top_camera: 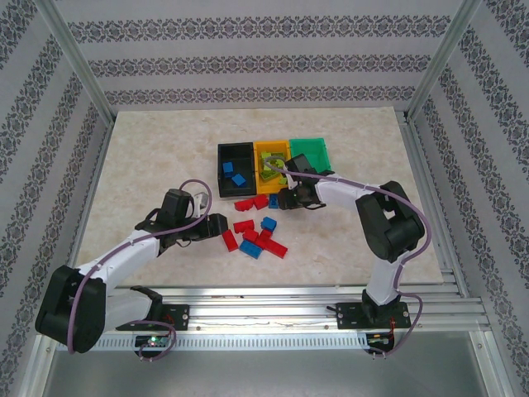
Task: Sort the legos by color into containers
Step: Pick up the lego from the center of the table, then place the lego in the container.
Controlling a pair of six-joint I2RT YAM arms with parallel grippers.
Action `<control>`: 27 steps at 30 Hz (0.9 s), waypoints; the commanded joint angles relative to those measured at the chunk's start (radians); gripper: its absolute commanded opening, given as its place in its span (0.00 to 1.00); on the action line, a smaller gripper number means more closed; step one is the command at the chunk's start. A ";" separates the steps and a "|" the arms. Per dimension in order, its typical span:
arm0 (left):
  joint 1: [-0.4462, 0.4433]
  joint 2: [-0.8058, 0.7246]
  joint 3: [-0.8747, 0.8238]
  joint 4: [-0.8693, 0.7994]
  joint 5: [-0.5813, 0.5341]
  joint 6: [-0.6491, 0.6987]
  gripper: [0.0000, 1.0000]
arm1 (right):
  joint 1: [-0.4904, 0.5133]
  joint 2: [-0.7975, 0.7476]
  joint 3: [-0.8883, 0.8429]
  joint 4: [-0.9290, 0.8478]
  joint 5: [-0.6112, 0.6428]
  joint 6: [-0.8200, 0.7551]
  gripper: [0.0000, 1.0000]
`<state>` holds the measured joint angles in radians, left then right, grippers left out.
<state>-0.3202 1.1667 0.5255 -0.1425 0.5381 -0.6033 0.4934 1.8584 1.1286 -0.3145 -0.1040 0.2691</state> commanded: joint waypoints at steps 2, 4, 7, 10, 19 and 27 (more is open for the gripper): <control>-0.011 0.000 -0.014 0.005 -0.008 -0.006 0.63 | 0.023 -0.082 -0.002 -0.041 -0.006 -0.013 0.38; -0.009 -0.005 -0.023 0.005 -0.007 -0.005 0.63 | 0.046 -0.129 -0.004 -0.050 -0.006 -0.006 0.38; -0.011 -0.006 -0.033 0.007 -0.003 -0.006 0.63 | 0.078 -0.176 0.027 -0.049 -0.021 0.018 0.38; -0.018 -0.004 -0.033 0.006 0.003 -0.006 0.63 | 0.097 -0.149 0.108 -0.037 -0.052 0.042 0.39; -0.138 -0.017 -0.011 -0.032 -0.062 -0.006 0.62 | 0.121 0.135 0.521 -0.063 -0.099 0.082 0.48; -0.235 0.008 -0.003 -0.057 -0.100 0.025 0.63 | 0.113 0.196 0.610 -0.087 -0.114 0.078 0.62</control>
<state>-0.5236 1.1679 0.5014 -0.1562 0.4728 -0.6044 0.6003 2.0846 1.7512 -0.3843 -0.2039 0.3416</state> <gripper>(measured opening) 0.624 0.614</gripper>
